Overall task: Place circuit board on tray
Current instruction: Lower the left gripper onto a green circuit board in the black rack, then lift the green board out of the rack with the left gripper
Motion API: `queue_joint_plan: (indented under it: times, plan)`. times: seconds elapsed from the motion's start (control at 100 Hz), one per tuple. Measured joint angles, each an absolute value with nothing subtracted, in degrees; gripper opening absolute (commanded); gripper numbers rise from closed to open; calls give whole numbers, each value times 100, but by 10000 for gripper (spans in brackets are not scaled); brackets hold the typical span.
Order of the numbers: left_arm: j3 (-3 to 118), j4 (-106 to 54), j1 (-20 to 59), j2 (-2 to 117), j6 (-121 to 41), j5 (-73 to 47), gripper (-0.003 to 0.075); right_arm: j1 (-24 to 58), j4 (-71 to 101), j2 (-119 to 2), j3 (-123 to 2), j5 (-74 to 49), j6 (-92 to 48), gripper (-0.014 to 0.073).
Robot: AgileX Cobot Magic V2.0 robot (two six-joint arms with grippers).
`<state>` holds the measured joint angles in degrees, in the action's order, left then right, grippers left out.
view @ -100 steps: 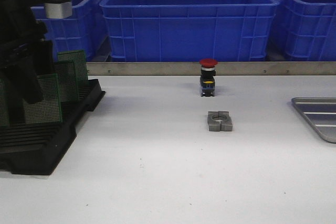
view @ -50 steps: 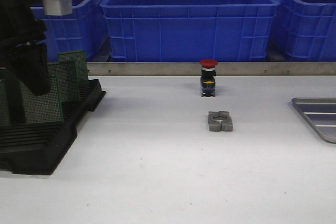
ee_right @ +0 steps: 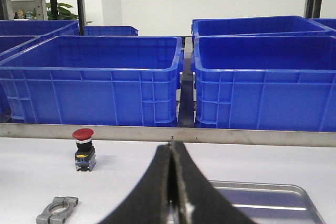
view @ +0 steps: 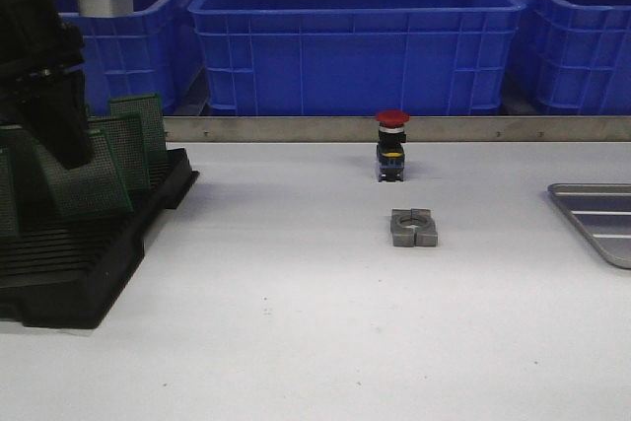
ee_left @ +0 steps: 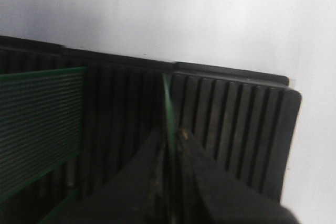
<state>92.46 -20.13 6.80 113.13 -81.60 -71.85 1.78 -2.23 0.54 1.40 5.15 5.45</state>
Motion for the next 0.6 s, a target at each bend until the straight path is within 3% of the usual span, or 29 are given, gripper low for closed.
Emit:
queue_joint_plan:
  times: [0.6]
  plan:
    - [9246, -2842, 793, 10107, -8111, -7032, -6, 178, -223, 54, 140, 515, 545, -69]
